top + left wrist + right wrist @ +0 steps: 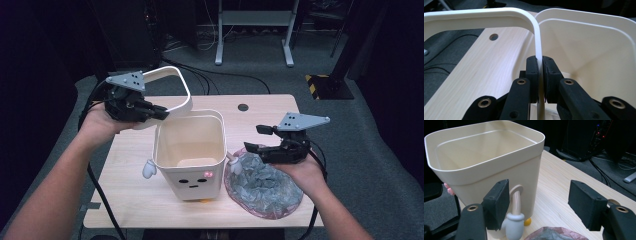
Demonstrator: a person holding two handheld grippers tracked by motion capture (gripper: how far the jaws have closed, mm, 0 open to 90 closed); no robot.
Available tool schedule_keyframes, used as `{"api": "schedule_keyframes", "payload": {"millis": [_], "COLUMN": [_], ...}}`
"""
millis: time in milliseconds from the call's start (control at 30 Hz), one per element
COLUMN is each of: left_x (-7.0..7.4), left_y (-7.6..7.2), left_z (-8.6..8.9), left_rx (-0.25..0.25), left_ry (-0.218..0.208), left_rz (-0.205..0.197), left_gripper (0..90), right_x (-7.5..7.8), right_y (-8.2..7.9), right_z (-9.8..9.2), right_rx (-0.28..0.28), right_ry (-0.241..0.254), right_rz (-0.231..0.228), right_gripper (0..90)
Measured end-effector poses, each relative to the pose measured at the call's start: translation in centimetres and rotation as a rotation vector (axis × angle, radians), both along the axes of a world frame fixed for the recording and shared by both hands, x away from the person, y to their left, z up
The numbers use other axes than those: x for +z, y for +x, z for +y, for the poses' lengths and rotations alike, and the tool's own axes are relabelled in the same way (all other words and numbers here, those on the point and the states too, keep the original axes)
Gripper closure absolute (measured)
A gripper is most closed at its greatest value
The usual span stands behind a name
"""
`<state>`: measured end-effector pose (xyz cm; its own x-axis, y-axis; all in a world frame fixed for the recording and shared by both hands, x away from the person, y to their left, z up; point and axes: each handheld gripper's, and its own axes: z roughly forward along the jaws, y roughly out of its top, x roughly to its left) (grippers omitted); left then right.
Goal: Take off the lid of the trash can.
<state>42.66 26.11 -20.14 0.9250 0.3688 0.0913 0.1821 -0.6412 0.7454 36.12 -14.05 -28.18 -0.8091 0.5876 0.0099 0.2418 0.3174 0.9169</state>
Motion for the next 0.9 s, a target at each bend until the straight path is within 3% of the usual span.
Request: {"api": "schedule_keyframes", "payload": {"millis": [367, 567, 900], "left_x": [-0.3, -1.4, -4.1], "left_y": [1.6, 2.2, 2.6], "left_z": [1.2, 2.1, 4.0], "left_rx": [0.077, 0.119, 0.151], "left_ry": [0.002, -0.005, -0.013], "left_rz": [-0.014, -0.012, 0.030], "left_gripper": [83.9, 83.9, 83.8], "right_x": [-0.4, -0.6, -1.4], "right_y": [-0.7, -0.8, -0.5], "right_z": [-1.4, -1.6, -1.8], "right_rx": [-0.040, -0.047, -0.058], "right_ry": [0.002, -0.001, -0.007], "right_rz": [0.001, 0.001, 0.008], "right_gripper": [32.5, 32.5, 32.5]}}
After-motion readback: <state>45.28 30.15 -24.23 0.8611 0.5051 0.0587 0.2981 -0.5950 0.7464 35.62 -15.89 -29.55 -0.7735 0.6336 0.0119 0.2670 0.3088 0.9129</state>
